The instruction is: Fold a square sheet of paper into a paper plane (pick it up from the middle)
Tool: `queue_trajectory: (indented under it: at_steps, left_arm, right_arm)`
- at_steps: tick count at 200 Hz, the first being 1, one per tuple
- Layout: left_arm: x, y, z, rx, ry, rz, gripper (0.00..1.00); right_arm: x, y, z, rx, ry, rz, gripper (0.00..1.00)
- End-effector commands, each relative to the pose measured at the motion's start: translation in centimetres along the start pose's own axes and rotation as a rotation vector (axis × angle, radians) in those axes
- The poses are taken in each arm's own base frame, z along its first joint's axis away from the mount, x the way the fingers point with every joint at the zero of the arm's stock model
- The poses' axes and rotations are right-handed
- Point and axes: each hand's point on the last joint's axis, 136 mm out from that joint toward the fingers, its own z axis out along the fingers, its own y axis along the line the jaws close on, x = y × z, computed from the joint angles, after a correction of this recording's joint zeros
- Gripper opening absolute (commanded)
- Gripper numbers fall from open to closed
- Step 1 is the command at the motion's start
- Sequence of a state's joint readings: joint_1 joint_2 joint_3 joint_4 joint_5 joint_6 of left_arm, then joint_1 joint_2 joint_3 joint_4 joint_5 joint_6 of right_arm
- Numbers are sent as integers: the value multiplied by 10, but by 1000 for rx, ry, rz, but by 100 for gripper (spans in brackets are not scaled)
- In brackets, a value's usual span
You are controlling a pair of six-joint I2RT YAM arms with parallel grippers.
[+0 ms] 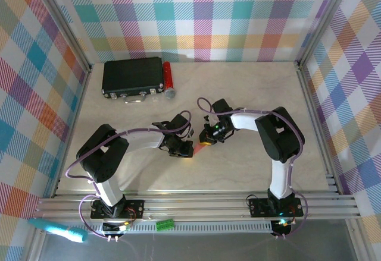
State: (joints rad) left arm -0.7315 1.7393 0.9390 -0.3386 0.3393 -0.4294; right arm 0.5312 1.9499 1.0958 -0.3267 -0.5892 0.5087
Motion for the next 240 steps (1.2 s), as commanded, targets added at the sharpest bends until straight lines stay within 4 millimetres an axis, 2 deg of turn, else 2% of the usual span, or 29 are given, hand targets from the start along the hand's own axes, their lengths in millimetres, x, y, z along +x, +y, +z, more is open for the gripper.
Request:
queue_trajectory:
  at_steps: [1, 37, 73, 91, 118, 136, 154, 187, 240]
  left_arm:
    - [14, 5, 7, -3, 44, -19, 12]
    - [16, 6, -1, -16, 31, -19, 12]
    - [19, 6, -12, -19, 19, -25, 11]
    - [12, -2, -24, -4, -21, -22, 11]
    - [-11, -26, -38, 80, -111, -18, 9]
    - [-25, -46, -34, 184, -147, -30, 6]
    - [-29, -53, -23, 226, -138, -50, 3]
    - [-31, -53, -6, 230, -129, -76, 0]
    - [-42, -46, 5, 194, -161, -92, 0]
  right_arm:
    - [8, -23, 9, 61, 21, 13, 8]
    - [13, -36, 15, 96, 37, 29, 7]
    - [13, -38, 16, 104, 38, 29, 7]
    - [13, -38, 16, 104, 37, 30, 7]
    - [14, -39, 17, 106, 41, 34, 7]
    - [15, -40, 17, 107, 42, 41, 7]
    - [16, -42, 18, 110, 46, 50, 6]
    - [17, -43, 18, 111, 49, 59, 6]
    - [18, -44, 18, 116, 51, 57, 6]
